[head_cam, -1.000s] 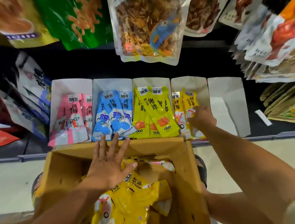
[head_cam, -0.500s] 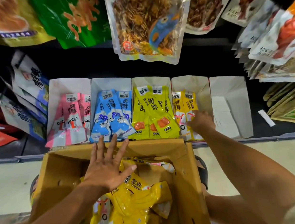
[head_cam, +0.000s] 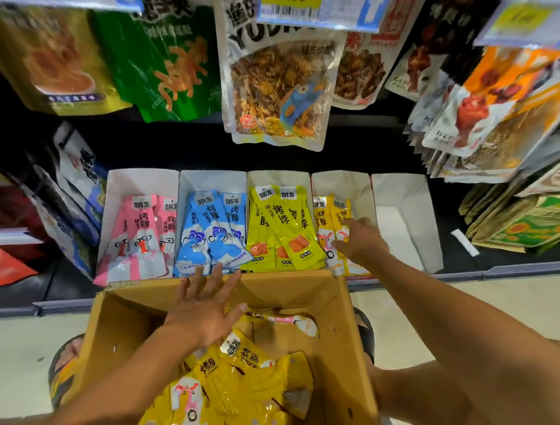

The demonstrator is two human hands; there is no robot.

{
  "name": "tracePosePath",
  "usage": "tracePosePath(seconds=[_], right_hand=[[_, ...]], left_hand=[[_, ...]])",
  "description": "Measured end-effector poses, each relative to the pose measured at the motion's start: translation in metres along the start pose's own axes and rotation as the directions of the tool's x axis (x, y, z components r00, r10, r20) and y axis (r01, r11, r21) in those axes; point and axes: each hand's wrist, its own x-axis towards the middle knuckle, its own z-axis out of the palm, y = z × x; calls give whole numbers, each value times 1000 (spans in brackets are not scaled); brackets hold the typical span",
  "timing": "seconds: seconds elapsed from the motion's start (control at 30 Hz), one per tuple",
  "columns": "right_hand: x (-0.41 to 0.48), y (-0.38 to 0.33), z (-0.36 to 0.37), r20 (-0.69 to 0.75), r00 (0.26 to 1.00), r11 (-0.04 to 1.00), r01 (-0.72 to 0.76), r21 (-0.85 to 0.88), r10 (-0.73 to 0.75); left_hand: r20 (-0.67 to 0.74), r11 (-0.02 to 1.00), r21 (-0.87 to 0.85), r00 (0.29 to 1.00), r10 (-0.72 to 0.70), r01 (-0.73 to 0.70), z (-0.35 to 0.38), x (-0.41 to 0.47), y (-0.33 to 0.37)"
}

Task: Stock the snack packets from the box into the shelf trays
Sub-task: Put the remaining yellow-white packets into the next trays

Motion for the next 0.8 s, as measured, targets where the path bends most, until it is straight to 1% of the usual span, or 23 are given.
tracePosePath(seconds=[0.1,0.13,0.2,0.3,0.43,0.57,0.63,0.7,0.8], right_hand=[[-30,-16,-16,-71,993,995,100,12,-99],[-40,-22,-21,-96,985,990,141,-25,-143],[-62,-35,-31,-130,962,963,220,-156,-241],[-96,-58,-42,-119,927,895,303,-327,-357],[-137,-86,-43,-111,895,847,361,-390,-432],[-160,-105,-22,-95,859,812,433,-392,-504],[-169,-118,-6,-65,852,801,458,-387,-519],[-179,-131,12,-19,847,789,486,-375,-531],[-196,-149,40,73,843,782,525,-336,-534]], left_hand=[[-67,999,20,997,29,-28,-3,-12,-1],[-102,999,31,994,33,-30,-5,-17,-1],[-184,996,79,982,42,-28,-8,-27,-2],[-341,986,164,937,73,-17,-9,-47,-6],[-463,982,191,881,94,-5,0,-81,-17],[-482,978,207,874,70,36,20,-120,-35],[-460,974,213,887,35,72,40,-140,-47],[-410,979,182,912,-6,89,67,-163,-59],[-381,980,167,924,-37,108,109,-190,-73]])
